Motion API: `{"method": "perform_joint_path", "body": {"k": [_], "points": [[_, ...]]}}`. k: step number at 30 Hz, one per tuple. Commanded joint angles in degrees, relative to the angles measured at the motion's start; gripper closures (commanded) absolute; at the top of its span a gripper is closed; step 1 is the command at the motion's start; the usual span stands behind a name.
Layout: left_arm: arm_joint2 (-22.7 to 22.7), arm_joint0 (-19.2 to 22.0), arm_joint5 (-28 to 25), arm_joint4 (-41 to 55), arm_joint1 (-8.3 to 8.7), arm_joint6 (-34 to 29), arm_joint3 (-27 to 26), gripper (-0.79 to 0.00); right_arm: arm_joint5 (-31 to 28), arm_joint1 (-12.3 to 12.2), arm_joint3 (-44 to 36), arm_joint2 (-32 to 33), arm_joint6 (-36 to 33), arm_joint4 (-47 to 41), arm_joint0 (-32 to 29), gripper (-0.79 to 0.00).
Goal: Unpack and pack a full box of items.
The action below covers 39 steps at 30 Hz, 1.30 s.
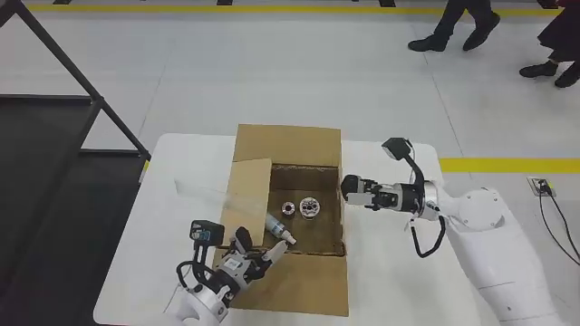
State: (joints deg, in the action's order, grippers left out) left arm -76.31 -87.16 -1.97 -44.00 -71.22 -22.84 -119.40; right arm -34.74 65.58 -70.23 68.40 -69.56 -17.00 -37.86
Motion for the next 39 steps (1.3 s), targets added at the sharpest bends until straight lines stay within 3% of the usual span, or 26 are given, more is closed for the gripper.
{"method": "perform_joint_path", "body": {"k": [1, 7, 18, 26, 39], "points": [[0.1, 0.2, 0.3, 0.3, -0.02, -0.2, 0.5, -0.785, -0.6, 0.1, 1.8, -2.9, 0.6, -2.3, 1.7, -0.785], [0.0, 0.5, 1.0, 1.5, -0.03, -0.3, 1.5, -0.785, -3.4, 1.4, 10.9, -9.1, 3.5, -7.6, 6.3, -0.785], [-0.9, -0.2, 1.1, 2.1, 0.01, 0.8, 1.1, -0.785, -3.3, 1.5, 11.3, -9.4, 3.3, -7.6, 6.6, -0.785], [-2.9, 0.5, 1.4, 4.9, 0.11, 0.3, 1.2, -0.785, 4.8, 3.2, 12.1, -13.9, 7.8, -6.5, 8.1, -0.785], [-0.5, 5.1, 3.2, 6.7, 0.04, -5.2, 5.5, -0.785, 7.9, 7.9, 23.5, -22.0, 11.3, -5.5, 14.3, -0.785]]}}
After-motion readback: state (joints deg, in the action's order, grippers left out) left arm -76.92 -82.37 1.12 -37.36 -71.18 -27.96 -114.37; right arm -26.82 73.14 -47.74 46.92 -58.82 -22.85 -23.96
